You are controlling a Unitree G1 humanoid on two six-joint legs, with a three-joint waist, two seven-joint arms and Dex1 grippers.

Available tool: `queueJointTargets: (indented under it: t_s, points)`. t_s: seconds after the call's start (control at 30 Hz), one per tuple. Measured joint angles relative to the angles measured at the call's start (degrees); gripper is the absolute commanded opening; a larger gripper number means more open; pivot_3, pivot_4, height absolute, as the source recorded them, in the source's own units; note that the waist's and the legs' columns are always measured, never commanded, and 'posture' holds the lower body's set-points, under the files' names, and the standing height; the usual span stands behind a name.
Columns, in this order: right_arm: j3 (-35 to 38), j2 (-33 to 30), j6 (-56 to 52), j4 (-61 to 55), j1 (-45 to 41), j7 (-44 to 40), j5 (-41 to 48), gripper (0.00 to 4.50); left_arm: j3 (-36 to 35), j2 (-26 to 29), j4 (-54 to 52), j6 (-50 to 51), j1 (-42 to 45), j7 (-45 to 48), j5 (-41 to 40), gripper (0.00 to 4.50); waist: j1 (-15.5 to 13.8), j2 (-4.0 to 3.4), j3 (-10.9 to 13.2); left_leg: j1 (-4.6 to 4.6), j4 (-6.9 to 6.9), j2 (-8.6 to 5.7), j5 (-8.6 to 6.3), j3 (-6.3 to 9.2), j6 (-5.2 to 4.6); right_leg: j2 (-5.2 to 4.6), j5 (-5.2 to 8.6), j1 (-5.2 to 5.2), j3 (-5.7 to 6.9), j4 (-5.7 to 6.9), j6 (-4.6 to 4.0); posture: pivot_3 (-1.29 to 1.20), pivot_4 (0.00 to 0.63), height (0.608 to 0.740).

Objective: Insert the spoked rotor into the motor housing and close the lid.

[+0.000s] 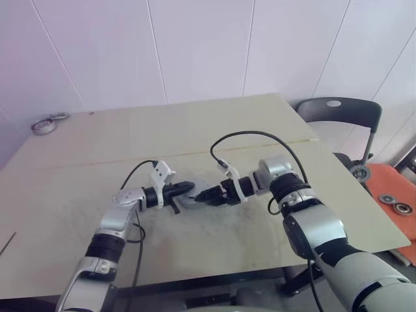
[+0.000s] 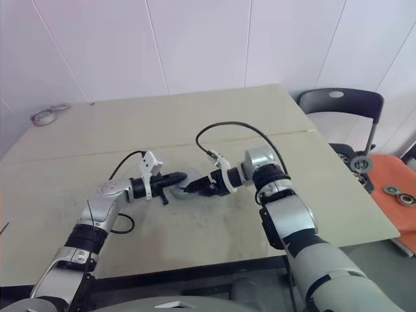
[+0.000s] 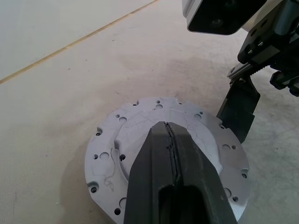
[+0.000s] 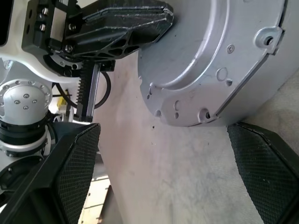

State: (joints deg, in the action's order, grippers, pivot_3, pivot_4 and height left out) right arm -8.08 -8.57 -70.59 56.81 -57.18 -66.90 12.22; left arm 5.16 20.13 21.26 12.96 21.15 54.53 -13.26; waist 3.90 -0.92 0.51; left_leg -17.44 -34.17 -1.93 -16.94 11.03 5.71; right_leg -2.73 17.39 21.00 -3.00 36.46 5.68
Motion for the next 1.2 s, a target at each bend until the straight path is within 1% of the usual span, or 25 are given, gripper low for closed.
queueJointTargets:
  t_s: [0.13, 0.5, 0.63, 0.97, 1.03, 1.2]
  points:
    - [2.70, 0.80, 0.03, 1.14, 0.01, 2.93, 0.68, 4.49, -0.09, 0.13, 0.01, 0.00, -0.17, -0.27, 0.02, 0.00, 0.11, 0.03, -0.01, 0.06, -0.02, 0.00, 0.00, 0.00, 0.00, 0.02, 0.00, 0.01, -0.01, 0.12, 0.00, 0.00, 0.000, 0.740]
    - [13.09, 3.74, 1.02, 5.47, -0.36, 14.36, 3.99, 4.49, -0.14, 0.45, 0.15, 0.01, -0.70, -0.99, 0.06, 0.00, 0.45, 0.19, -0.03, 0.28, -0.04, 0.00, 0.01, 0.06, -0.01, 0.15, 0.03, 0.00, -0.06, 0.69, -0.12, 0.00, 0.000, 0.740]
    - [14.14, 4.34, 1.10, 5.54, -0.36, 15.97, 4.37, 4.49, -0.14, 0.53, 0.27, 0.01, -0.69, -0.96, 0.08, 0.00, 0.76, 0.19, -0.03, 0.39, -0.04, 0.00, 0.01, 0.05, -0.01, 0.15, 0.05, -0.02, -0.06, 0.69, -0.17, 0.00, 0.000, 0.740]
    - [15.20, 4.82, 1.81, 6.36, -0.40, 16.96, 4.57, 4.49, -0.14, 0.62, 0.64, 0.01, -0.48, -0.66, 0.08, 0.00, 1.29, 0.21, -0.03, 0.55, -0.04, 0.00, 0.01, 0.07, -0.01, 0.14, 0.03, 0.00, -0.06, 0.69, -0.14, 0.00, 0.000, 0.740]
    - [17.18, 5.38, 2.32, 7.52, -0.60, 19.17, 5.34, 4.49, -0.14, 0.55, 0.80, 0.01, -0.46, -0.77, 0.09, 0.00, 1.73, 0.24, -0.01, 0.88, -0.03, -0.01, 0.01, 0.06, 0.00, 0.12, 0.06, -0.05, -0.06, 0.68, -0.20, 0.00, 0.000, 0.740]
    - [21.77, 6.76, 3.46, 10.02, -1.62, 25.78, 7.16, 4.49, -0.19, 0.26, 1.15, 0.01, -0.50, -1.26, 0.16, 0.00, 2.04, 0.27, 0.10, 1.03, 0.00, 0.00, -0.02, 0.09, 0.02, 0.10, 0.14, -0.18, -0.03, 0.67, -0.33, 0.00, 0.000, 0.740]
